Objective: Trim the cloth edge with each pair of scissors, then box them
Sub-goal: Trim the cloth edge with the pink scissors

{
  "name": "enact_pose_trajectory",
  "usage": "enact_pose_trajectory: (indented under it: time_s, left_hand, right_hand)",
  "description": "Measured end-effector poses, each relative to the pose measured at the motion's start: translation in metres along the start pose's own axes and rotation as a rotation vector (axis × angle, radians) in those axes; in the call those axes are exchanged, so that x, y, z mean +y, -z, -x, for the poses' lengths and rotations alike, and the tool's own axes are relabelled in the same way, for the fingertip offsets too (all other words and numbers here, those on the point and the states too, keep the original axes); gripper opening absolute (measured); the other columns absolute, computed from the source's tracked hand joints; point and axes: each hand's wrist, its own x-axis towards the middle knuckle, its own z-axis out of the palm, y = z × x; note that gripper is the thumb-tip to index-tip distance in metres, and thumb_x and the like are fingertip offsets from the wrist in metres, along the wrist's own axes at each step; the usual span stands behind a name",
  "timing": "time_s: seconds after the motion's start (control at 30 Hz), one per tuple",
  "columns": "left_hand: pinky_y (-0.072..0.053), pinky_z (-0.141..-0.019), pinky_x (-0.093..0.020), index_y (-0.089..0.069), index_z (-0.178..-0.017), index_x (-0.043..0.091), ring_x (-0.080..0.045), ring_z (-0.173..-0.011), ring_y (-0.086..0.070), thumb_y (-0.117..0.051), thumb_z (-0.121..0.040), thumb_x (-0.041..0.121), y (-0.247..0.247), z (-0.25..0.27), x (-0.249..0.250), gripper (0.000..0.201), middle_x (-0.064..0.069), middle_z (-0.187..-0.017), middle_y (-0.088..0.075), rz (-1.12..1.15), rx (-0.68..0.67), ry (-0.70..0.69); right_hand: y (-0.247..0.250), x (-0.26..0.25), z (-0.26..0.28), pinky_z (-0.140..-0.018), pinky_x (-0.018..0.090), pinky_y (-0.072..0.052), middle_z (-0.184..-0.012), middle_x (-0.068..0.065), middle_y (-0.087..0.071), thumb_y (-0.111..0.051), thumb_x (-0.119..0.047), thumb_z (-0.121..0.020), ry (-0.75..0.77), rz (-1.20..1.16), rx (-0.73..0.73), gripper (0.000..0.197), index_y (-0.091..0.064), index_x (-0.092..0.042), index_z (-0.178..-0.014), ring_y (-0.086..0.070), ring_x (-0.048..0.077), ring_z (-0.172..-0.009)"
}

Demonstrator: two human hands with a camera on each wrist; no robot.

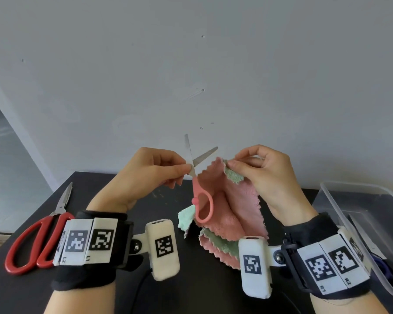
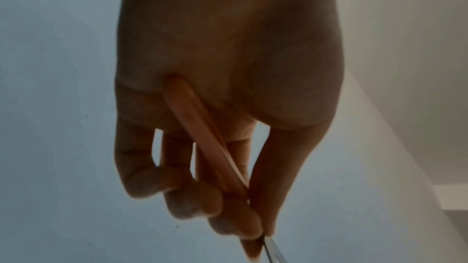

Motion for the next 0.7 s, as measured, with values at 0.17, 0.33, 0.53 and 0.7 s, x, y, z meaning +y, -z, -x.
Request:
enact_pose_trajectory:
  time_s: [0.17, 0.33, 0.53, 0.7]
  left_hand:
    - [-0.035, -0.045, -0.006, -0.066, -0.071, 0.007, -0.003, -0.045, -0.047, -0.064, -0.088, 0.011, -0.006, -0.003, -0.001, 0.017, 0.004, -0.051, -0.059, -0.009, -0.007, 0.001]
    - [-0.035, -0.04, -0.013, -0.064, -0.08, 0.001, -0.008, -0.044, -0.049, -0.062, -0.09, 0.012, -0.014, -0.003, 0.001, 0.015, -0.003, -0.06, -0.068, 0.006, -0.065, -0.003]
    - [-0.038, -0.045, -0.012, -0.07, -0.085, 0.001, -0.004, -0.048, -0.054, -0.065, -0.088, 0.013, -0.018, -0.004, 0.002, 0.014, 0.002, -0.059, -0.069, 0.008, -0.08, -0.021]
    - [-0.038, -0.049, -0.01, -0.072, -0.079, 0.003, -0.001, -0.046, -0.05, -0.067, -0.086, 0.013, -0.019, -0.005, 0.0, 0.014, 0.006, -0.052, -0.061, -0.053, -0.048, -0.04]
  right_hand:
    - [-0.007, -0.006, 0.005, -0.073, 0.022, -0.056, -0.083, 0.014, -0.075, -0.077, -0.003, -0.075, -0.058, -0.1, -0.074, 0.014, -0.066, -0.007, -0.082, -0.072, 0.017, -0.078]
    - [-0.015, -0.011, 0.01, -0.072, 0.031, -0.059, -0.083, 0.014, -0.075, -0.078, -0.002, -0.071, -0.136, -0.175, -0.13, 0.022, -0.061, -0.004, -0.085, -0.074, 0.024, -0.077]
    - [-0.018, -0.016, 0.017, -0.059, 0.021, -0.055, -0.077, 0.011, -0.076, -0.08, 0.0, -0.07, -0.136, -0.138, -0.142, 0.032, -0.051, -0.006, -0.081, -0.074, 0.021, -0.071]
    - [-0.021, -0.013, 0.019, -0.058, 0.019, -0.052, -0.075, 0.013, -0.075, -0.084, -0.006, -0.068, -0.08, -0.018, -0.051, 0.047, -0.039, -0.014, -0.074, -0.074, 0.019, -0.073]
